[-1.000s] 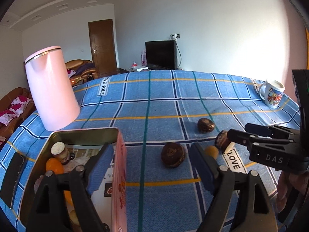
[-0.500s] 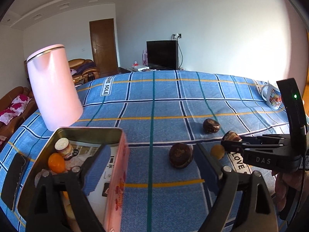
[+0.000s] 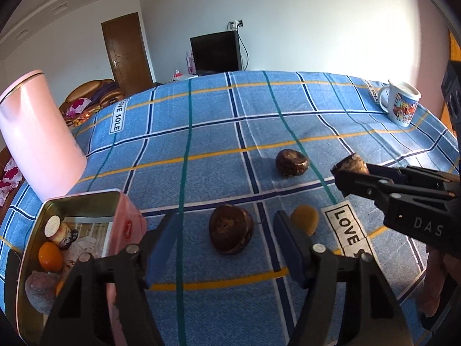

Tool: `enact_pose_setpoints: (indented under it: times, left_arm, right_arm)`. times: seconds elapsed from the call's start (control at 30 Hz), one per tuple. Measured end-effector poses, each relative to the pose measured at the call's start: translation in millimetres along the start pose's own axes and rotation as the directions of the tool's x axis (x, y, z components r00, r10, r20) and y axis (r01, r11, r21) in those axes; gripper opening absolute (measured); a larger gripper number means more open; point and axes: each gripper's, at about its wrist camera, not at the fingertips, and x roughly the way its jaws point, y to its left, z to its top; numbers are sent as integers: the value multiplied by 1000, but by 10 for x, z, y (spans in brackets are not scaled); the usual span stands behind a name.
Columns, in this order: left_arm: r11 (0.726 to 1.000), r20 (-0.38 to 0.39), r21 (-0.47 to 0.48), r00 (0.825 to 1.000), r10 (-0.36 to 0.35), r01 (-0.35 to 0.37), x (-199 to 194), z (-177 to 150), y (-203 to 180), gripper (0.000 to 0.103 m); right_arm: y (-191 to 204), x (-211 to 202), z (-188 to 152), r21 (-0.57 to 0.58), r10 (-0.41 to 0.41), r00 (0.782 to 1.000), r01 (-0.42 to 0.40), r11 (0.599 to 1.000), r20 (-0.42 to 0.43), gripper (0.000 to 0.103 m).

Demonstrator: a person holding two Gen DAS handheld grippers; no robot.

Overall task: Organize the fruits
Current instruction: 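Grasp the dark brown round fruit with the left tool while the right tool grasps a brown jar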

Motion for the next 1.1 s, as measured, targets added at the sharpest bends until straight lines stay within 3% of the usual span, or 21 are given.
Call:
enact_pose_setpoints:
  times: [0.2, 0.37, 0.63, 1.1]
  left_arm:
    - [999, -74, -15, 997, -37, 36, 179, 34, -12, 61]
    - [994, -121, -71, 988, -97, 88, 294, 43, 56, 38]
    - [990, -47, -86, 992, -117, 113, 155, 34, 91, 38]
    - [995, 107, -79, 993, -46, 54, -154, 24, 122, 38]
  right_arm:
    - [-11, -70, -1, 8, 8, 1000, -8, 1000, 27, 36]
    - [-15, -98, -14, 6, 8, 999, -8, 1000, 37, 36]
    - [-24, -232, -28, 8, 19, 995, -20, 1000, 99, 36]
    - [50, -373, -55, -26, 20, 984, -16, 1000, 178, 36]
